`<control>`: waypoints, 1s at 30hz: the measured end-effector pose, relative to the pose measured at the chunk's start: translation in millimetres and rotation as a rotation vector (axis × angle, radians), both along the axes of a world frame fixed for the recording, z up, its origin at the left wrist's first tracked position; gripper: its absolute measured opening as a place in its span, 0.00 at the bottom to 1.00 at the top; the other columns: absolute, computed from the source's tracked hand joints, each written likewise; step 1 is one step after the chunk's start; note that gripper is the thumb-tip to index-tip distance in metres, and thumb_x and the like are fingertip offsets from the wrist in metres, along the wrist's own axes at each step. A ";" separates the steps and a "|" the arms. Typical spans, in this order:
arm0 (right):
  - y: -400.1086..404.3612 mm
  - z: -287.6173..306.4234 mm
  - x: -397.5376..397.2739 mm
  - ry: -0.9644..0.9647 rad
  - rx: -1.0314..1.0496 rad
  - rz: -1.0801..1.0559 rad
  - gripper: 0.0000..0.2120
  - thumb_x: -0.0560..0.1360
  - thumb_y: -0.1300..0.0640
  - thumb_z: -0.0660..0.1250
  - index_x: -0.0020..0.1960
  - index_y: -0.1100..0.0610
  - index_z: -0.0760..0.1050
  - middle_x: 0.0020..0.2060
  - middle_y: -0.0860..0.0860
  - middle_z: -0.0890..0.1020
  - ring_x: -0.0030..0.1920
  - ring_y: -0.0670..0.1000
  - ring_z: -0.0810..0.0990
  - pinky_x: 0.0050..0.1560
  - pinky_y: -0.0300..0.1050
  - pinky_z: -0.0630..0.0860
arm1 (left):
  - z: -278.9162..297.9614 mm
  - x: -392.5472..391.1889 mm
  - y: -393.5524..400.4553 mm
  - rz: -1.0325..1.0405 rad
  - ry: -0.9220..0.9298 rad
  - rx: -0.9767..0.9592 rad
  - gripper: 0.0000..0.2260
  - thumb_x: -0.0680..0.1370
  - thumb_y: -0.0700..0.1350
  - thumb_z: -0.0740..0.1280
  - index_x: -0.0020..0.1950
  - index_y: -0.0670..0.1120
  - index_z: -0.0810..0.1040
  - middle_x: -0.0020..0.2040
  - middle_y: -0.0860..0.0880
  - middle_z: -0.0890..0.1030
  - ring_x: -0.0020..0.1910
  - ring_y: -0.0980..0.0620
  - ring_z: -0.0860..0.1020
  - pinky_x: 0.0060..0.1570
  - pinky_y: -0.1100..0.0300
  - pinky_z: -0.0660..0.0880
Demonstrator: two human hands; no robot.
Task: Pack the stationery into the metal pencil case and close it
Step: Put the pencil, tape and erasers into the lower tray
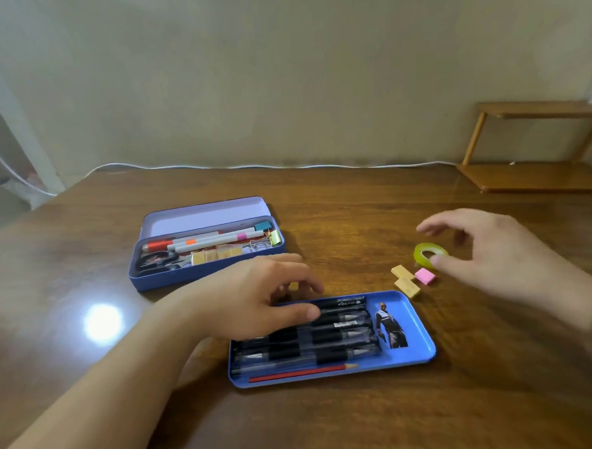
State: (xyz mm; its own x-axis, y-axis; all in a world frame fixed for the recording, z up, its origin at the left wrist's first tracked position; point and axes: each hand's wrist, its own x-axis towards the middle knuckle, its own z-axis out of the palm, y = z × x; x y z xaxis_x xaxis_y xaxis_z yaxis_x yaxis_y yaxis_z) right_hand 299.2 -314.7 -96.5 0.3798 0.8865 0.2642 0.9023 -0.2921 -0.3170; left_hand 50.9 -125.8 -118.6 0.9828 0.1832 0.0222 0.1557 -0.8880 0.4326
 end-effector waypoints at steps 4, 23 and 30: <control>12.1 -19.3 44.1 0.145 -0.258 -0.068 0.25 0.71 0.51 0.73 0.64 0.36 0.70 0.66 0.44 0.75 0.63 0.49 0.72 0.61 0.49 0.73 | -1.5 1.1 -0.7 -0.016 -0.045 0.019 0.15 0.78 0.60 0.66 0.63 0.59 0.76 0.54 0.60 0.75 0.58 0.59 0.73 0.57 0.58 0.73; -3.7 -30.5 -12.7 -0.036 -0.110 0.505 0.14 0.70 0.36 0.65 0.54 0.38 0.75 0.63 0.33 0.74 0.72 0.39 0.62 0.67 0.56 0.68 | -0.3 2.9 -3.0 -0.071 -0.032 0.039 0.18 0.76 0.62 0.66 0.65 0.59 0.75 0.55 0.62 0.76 0.58 0.60 0.74 0.53 0.59 0.76; 4.0 -35.5 -12.0 -0.058 -0.022 0.476 0.13 0.70 0.34 0.64 0.47 0.41 0.78 0.57 0.35 0.77 0.65 0.40 0.69 0.62 0.52 0.72 | -0.2 2.1 -3.5 -0.077 -0.025 0.021 0.18 0.76 0.61 0.67 0.65 0.60 0.75 0.54 0.62 0.76 0.55 0.59 0.76 0.52 0.57 0.76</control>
State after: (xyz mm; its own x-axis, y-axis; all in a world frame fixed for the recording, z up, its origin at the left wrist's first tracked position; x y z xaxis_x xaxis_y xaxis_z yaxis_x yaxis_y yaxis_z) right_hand 287.1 -310.6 -131.9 -0.0849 0.9640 0.2522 0.9534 0.1522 -0.2606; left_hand 53.0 -129.3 -118.8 0.9931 0.1061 0.0501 0.0757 -0.9058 0.4169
